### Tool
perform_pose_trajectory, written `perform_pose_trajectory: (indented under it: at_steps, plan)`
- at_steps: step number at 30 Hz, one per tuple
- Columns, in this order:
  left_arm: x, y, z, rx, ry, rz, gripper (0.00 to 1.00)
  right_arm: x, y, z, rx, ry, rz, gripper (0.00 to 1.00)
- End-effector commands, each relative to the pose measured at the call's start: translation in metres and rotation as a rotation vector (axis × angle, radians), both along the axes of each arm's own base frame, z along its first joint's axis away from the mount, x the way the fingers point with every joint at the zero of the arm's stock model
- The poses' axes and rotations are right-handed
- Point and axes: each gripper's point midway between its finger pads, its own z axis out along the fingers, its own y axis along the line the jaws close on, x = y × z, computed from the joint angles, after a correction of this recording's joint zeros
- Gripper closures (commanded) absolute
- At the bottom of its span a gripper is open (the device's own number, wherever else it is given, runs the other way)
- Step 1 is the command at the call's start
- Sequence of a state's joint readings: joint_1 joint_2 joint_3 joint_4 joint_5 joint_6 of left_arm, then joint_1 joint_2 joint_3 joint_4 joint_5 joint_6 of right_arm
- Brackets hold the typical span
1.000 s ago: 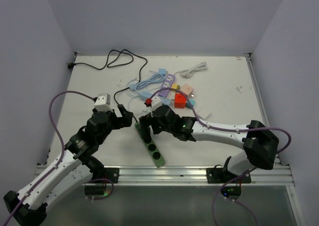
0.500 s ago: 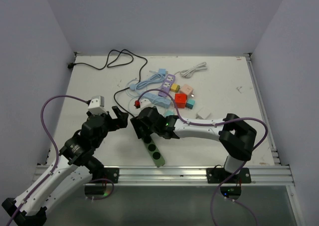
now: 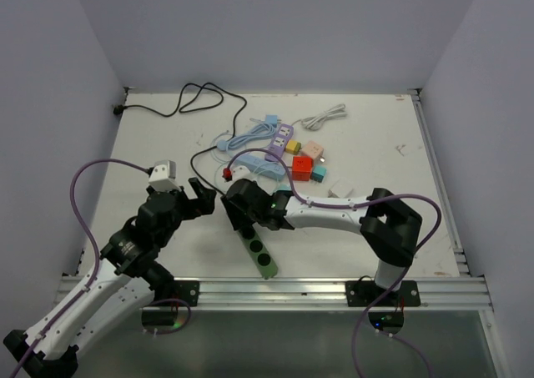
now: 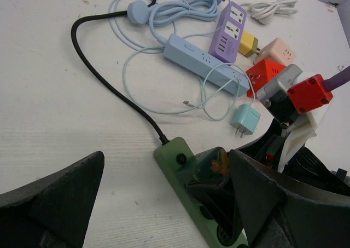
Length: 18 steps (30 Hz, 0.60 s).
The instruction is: Pull the plug off the socket
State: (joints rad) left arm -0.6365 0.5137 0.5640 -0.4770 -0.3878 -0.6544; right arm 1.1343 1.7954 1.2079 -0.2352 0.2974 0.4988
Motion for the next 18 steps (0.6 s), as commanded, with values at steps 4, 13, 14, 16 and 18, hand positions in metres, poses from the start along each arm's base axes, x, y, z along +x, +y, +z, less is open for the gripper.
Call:
perform_pose_trajectory:
  at_steps: [4,13,14,16,18]
  plan:
    - [-0.001,-0.017,-0.011,-0.066,0.029,-0.045,0.0,0.006,-0.004,0.029,0.031,-0.025,-0.03,0.6]
    - [-0.013,-0.043,-0.045,-0.154,0.118,-0.151,0.0,0.028,-0.016,0.053,0.19,0.002,-0.127,0.69]
    - [-0.015,-0.048,-0.044,-0.171,0.118,-0.176,0.0,0.03,-0.015,0.057,0.212,0.0,-0.139,0.69]
    - [-0.019,-0.052,-0.053,-0.184,0.133,-0.204,0.0,0.035,-0.018,0.063,0.239,-0.006,-0.16,0.69]
    - [-0.023,-0.062,-0.052,-0.223,0.125,-0.251,0.0,0.038,-0.016,0.071,0.274,-0.012,-0.172,0.69]
